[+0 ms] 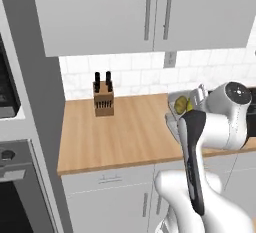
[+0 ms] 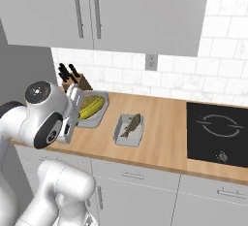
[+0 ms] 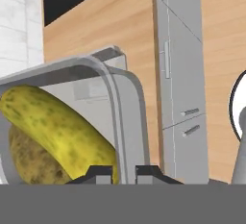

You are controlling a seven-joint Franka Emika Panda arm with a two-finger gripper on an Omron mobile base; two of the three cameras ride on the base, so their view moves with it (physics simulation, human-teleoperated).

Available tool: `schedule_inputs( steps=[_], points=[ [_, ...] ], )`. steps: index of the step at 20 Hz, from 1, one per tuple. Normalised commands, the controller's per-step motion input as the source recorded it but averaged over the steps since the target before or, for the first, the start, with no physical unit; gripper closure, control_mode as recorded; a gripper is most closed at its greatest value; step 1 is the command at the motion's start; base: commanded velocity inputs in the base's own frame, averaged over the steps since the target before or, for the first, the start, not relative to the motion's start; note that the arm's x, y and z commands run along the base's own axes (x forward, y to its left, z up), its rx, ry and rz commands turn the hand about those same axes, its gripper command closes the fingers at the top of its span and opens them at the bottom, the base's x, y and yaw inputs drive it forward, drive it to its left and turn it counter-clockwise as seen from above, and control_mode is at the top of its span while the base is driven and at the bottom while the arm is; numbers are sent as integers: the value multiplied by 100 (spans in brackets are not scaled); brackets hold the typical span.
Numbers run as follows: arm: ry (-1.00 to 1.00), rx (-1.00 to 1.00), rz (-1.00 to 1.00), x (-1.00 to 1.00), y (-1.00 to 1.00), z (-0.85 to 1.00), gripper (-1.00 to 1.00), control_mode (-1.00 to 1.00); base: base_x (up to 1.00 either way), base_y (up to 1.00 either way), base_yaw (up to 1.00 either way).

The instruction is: Take the meat container that has the fish and place it on the second highest rack of the freezer. Then take the vegetable container that has the cucumber and potato and place it on the highest rack of the freezer.

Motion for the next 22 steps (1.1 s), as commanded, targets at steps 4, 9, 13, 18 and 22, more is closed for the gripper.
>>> schedule_inputs(
  steps=[4,9,13,18,22],
  points=[
    [0,0,0,0,0,0,100,100,-100,17,30],
    [0,0,0,0,0,0,100,100,-79,29,45],
    [0,0,0,0,0,0,100,100,-31,41,56],
    [0,0,0,0,0,0,100,100,-20,65,49],
    [0,0,0,0,0,0,100,100,5,100,25]
  ],
)
